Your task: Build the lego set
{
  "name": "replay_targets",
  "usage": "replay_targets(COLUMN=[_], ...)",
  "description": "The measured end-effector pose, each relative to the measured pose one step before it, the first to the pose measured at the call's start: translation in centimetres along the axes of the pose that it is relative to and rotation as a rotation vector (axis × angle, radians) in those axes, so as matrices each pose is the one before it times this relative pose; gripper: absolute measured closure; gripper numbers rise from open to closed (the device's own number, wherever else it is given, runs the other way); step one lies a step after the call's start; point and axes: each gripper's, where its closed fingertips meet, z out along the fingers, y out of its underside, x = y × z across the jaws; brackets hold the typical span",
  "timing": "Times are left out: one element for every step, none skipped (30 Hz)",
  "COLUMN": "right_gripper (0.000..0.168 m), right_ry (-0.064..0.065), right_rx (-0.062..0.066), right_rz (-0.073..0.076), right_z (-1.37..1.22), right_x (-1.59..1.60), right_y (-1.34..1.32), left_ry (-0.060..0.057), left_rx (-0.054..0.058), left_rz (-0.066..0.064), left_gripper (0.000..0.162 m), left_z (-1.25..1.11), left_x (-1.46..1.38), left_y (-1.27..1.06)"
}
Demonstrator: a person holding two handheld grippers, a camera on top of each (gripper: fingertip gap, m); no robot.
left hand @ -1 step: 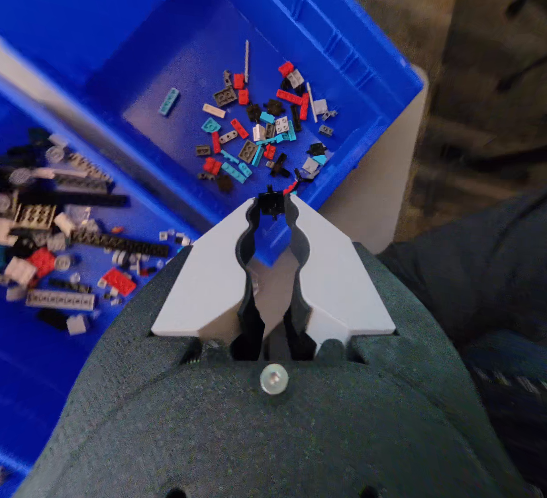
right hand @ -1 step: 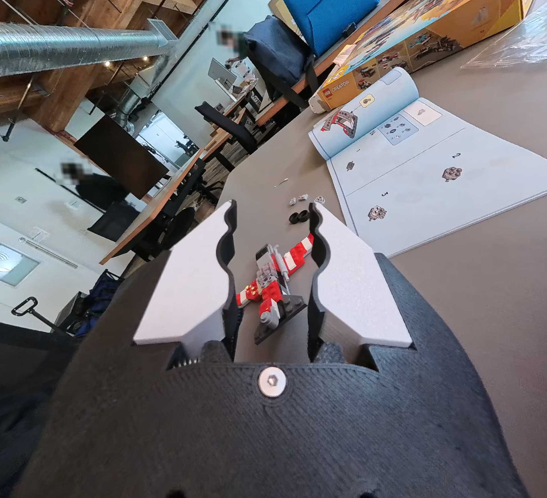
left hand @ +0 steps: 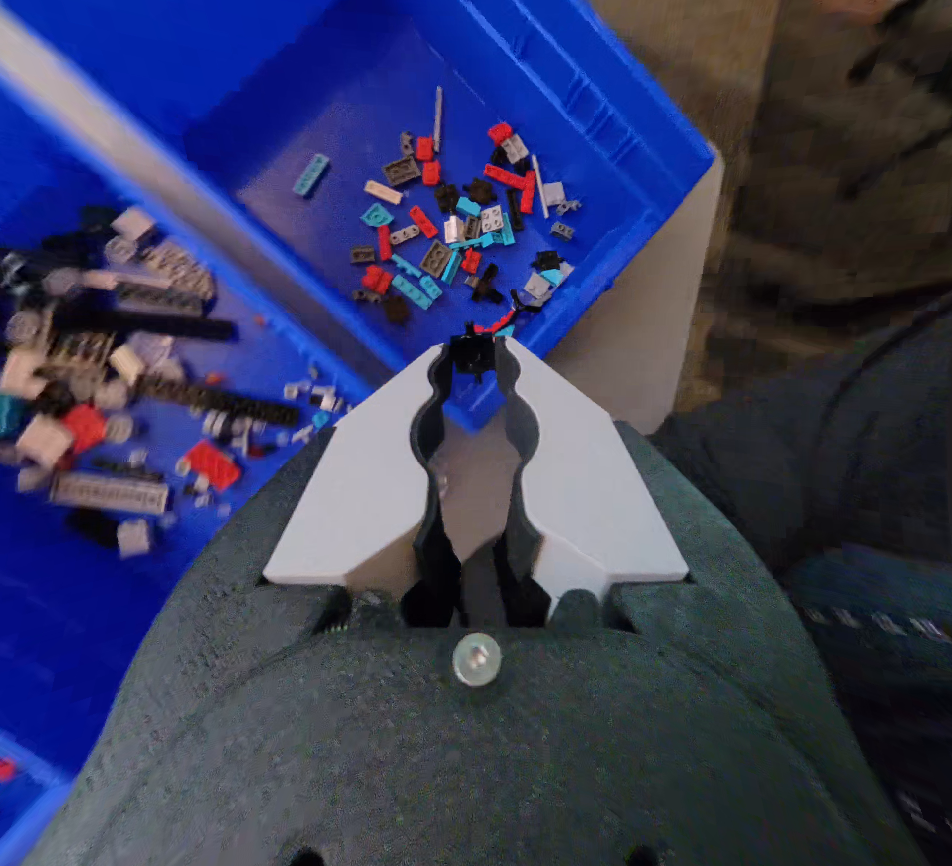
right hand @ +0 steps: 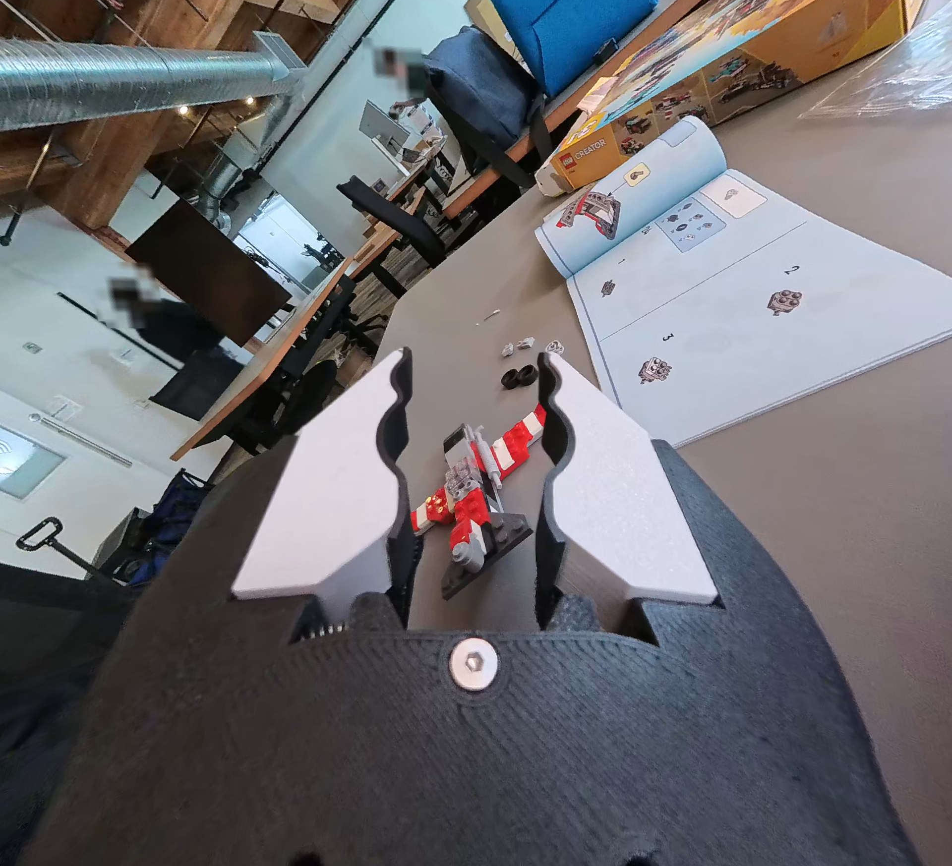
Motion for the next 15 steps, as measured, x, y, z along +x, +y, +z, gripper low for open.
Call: replay_targets(right_gripper=[0.119,0.119,0.119,0.120,0.120,0.120,0.119,0.119,0.120,0.120,0.120,0.120,0.120,0.120,0.120], right_ry=[0.0034,0.0032,0.0041,0.0030,0.0043,0.0049,0.0042,0.0044,0.0046,0.0054,0.0066,0.0058,0.0053,0.0042,0.0026], right_rx=[-0.0031,-0.0005,0.0022,0.0030,0.0040,0.0039,0.0023,0.0023,0.0031,0.0022,0.0003,-0.0014,-0.0017,-0.0004,0.0004], right_rz=[-0.0007,-0.0014,-0.0013,-0.0010,-0.0020,-0.0020,-0.0007,-0.0013,-0.0018,-0.0011,-0.0018,-0.0030,-0.0046,-0.0051,-0.0031], right_z=[0.041,0.011,-0.014,-0.029,-0.037,-0.031,-0.020,-0.027,-0.023,0.000,0.020,0.043,0.038,0.012,0.005], right_x=[0.039,0.026,0.044,0.028,0.036,0.034,0.032,0.034,0.034,0.056,0.064,0.052,0.011,0.007,0.000], right_y=[0.037,0.016,-0.035,-0.033,-0.046,-0.049,-0.016,-0.012,-0.031,-0.021,0.001,0.029,0.043,0.021,0.000], left_ry=[-0.0134,-0.0243,-0.0244,-0.0323,-0.0390,-0.0365,-0.0373,-0.0501,-0.0604,-0.0627,-0.0614,-0.0586,-0.0594,-0.0629,-0.0591], left_rx=[0.0542,0.0472,0.0506,0.0499,0.0434,0.0438,0.0445,0.0364,0.0287,0.0246,0.0153,0.0005,-0.0098,-0.0170,-0.0212], left_rz=[-0.0459,-0.0464,-0.0357,-0.0399,-0.0480,-0.0459,-0.0422,-0.0433,-0.0387,-0.0322,-0.0324,-0.0296,-0.0236,-0.0264,-0.0270], left_gripper=[0.145,0.145,0.145,0.145,0.145,0.145,0.145,0.145,0.145,0.146,0.146,0.145,0.145,0.145,0.145], left_z=[-2.256,-2.351,-2.456,-2.557,-2.613,-2.623,-2.598,-2.535,-2.388,-2.152,-1.833,-1.424,-1.044,-0.679,-0.319], left_x=[-0.529,-0.799,-0.861,-1.062,-1.301,-1.414,-1.572,-1.959,-2.330,-2.575,-2.783,-2.969,-3.131,-3.288,-3.269], left_y=[0.800,0.939,0.907,0.906,0.936,0.891,0.832,0.907,0.996,1.104,1.286,1.566,1.797,1.979,2.033])
